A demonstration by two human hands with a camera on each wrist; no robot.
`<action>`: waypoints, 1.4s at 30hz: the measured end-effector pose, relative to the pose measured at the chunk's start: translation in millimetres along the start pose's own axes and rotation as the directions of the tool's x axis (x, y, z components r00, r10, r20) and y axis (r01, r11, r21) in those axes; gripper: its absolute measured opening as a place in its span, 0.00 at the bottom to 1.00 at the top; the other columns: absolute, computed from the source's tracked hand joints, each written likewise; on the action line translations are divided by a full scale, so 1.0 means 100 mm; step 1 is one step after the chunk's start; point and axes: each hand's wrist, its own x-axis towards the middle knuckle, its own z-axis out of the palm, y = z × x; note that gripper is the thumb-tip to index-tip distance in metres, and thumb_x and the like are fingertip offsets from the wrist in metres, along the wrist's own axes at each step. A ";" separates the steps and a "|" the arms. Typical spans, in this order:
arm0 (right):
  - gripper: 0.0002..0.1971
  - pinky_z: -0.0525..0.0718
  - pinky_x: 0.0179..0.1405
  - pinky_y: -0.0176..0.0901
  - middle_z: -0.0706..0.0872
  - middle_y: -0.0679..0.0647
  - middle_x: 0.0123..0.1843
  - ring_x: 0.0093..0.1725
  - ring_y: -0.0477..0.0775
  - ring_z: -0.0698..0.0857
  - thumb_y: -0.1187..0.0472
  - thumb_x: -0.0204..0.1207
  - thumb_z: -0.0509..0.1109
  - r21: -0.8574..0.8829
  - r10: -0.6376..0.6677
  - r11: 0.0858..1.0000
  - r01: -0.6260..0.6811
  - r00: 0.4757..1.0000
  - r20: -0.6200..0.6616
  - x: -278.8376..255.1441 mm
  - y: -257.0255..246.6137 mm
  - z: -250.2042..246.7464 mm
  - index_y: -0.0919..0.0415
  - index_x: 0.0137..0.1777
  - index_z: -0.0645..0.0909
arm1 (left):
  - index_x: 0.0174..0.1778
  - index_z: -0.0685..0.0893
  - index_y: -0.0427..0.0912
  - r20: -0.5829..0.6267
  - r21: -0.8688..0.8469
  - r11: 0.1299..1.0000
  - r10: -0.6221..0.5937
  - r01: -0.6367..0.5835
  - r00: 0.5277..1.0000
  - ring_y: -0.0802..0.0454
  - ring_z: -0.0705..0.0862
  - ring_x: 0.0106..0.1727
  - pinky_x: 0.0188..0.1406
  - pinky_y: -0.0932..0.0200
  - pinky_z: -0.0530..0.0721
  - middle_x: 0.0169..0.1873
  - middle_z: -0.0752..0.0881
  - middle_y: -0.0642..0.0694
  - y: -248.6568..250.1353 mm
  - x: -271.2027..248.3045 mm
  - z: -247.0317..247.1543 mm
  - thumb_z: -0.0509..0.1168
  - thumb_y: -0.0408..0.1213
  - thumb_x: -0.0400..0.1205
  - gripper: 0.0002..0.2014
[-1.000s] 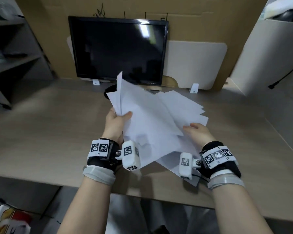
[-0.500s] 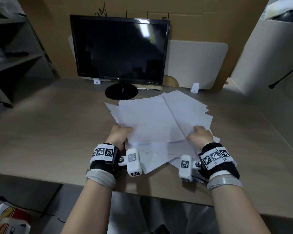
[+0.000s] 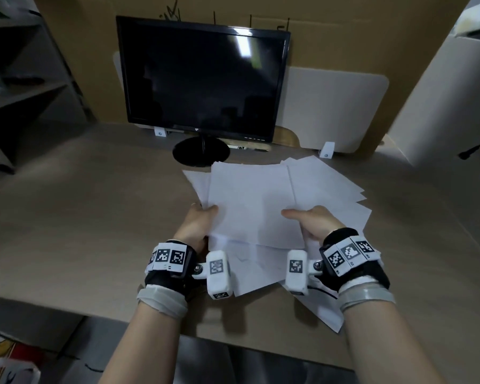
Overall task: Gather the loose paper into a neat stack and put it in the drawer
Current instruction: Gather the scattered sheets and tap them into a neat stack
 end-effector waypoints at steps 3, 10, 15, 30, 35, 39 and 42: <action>0.24 0.78 0.44 0.44 0.83 0.59 0.53 0.50 0.59 0.83 0.48 0.72 0.79 0.029 -0.035 0.999 0.034 0.999 0.024 0.03 -0.09 0.09 0.62 0.58 0.75 | 0.73 0.74 0.31 0.008 0.031 0.999 -0.010 0.010 1.000 0.31 0.87 0.62 0.65 0.35 0.85 0.65 0.85 0.30 0.00 0.04 -0.01 0.64 0.28 0.86 0.19; 0.14 0.87 0.60 0.53 0.94 0.57 0.48 0.50 0.58 0.91 0.57 0.64 0.83 0.012 -0.115 0.993 0.115 0.993 -0.025 0.11 -0.04 0.27 0.64 0.48 0.91 | 0.70 0.74 0.38 -0.040 0.154 0.985 0.080 -0.072 0.996 0.37 0.85 0.68 0.69 0.35 0.83 0.69 0.83 0.39 0.15 0.22 -0.18 0.72 0.49 0.77 0.29; 0.20 0.86 0.63 0.58 0.94 0.48 0.44 0.49 0.56 0.92 0.49 0.53 0.82 0.002 -0.110 0.994 0.110 0.994 -0.006 0.12 -0.02 0.31 0.56 0.45 0.91 | 0.85 0.68 0.40 -0.074 0.180 0.978 0.119 -0.104 0.990 0.40 0.76 0.77 0.77 0.39 0.76 0.78 0.75 0.38 0.21 0.22 -0.26 0.72 0.40 0.81 0.36; 0.29 0.84 0.64 0.57 0.94 0.46 0.44 0.54 0.59 0.90 0.42 0.39 0.79 0.024 -0.141 0.990 0.141 0.990 -0.023 0.22 0.10 0.32 0.51 0.45 0.91 | 0.65 0.81 0.34 -0.089 0.145 0.981 0.139 -0.125 0.986 0.40 0.89 0.55 0.58 0.48 0.87 0.51 0.89 0.44 0.12 0.30 -0.24 0.65 0.25 0.84 0.13; 0.30 0.84 0.64 0.57 0.93 0.47 0.46 0.55 0.60 0.89 0.41 0.38 0.78 0.031 -0.137 0.990 0.138 0.990 -0.028 0.26 0.11 0.33 0.51 0.45 0.90 | 0.52 0.86 0.31 -0.163 0.084 0.996 0.038 -0.025 0.986 0.35 0.90 0.51 0.57 0.39 0.89 0.51 0.90 0.32 0.17 0.36 -0.27 0.63 0.36 0.86 0.10; 0.30 0.85 0.62 0.58 0.92 0.48 0.49 0.60 0.64 0.85 0.41 0.40 0.78 0.009 -0.132 0.991 0.133 0.990 -0.048 0.28 0.15 0.36 0.51 0.46 0.87 | 0.43 0.83 0.32 -0.118 0.130 0.991 0.007 0.008 0.993 0.40 0.82 0.41 0.42 0.47 0.82 0.40 0.83 0.33 0.21 0.37 -0.28 0.65 0.33 0.85 0.08; 0.28 0.82 0.65 0.56 0.87 0.51 0.58 0.64 0.64 0.81 0.46 0.51 0.81 -0.046 -0.085 0.996 0.080 0.987 -0.133 0.14 0.09 0.36 0.49 0.53 0.83 | 0.35 0.81 0.35 -0.159 0.191 0.979 0.105 -0.074 0.982 0.38 0.85 0.40 0.43 0.44 0.84 0.34 0.83 0.34 0.29 0.39 -0.28 0.68 0.35 0.82 0.11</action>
